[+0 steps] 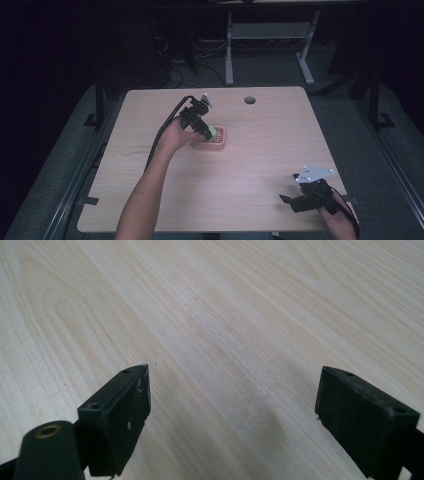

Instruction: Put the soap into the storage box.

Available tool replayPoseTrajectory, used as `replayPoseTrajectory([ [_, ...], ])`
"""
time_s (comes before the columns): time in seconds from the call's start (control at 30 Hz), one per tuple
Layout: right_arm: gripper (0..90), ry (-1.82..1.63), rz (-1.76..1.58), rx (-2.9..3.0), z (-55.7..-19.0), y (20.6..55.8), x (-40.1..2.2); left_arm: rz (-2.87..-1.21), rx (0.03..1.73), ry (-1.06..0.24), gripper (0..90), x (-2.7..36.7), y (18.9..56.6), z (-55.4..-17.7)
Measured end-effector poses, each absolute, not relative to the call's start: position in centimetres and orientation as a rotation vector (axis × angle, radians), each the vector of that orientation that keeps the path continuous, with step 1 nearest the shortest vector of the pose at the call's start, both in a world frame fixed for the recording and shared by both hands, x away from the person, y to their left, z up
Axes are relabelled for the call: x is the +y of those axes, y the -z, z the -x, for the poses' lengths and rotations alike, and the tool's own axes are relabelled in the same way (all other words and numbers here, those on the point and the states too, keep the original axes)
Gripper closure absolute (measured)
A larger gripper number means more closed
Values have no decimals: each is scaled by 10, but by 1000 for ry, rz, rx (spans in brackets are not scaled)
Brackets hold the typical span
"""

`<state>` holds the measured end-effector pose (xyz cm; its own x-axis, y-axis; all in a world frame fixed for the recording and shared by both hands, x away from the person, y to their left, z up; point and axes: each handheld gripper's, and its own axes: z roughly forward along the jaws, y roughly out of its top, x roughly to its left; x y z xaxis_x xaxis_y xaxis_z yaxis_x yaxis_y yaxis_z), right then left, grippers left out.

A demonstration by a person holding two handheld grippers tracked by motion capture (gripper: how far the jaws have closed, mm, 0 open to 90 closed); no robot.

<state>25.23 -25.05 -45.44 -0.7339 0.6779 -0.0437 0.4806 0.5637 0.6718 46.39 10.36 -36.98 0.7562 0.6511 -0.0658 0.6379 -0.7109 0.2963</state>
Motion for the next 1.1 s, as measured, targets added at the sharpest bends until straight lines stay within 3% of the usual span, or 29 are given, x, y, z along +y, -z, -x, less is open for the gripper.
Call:
replayPoseTrajectory([
  [1.1, 140, -907, -943, 2517, -253, 458, -245, -2594, 978, -49, 218, 144, 379, -415],
])
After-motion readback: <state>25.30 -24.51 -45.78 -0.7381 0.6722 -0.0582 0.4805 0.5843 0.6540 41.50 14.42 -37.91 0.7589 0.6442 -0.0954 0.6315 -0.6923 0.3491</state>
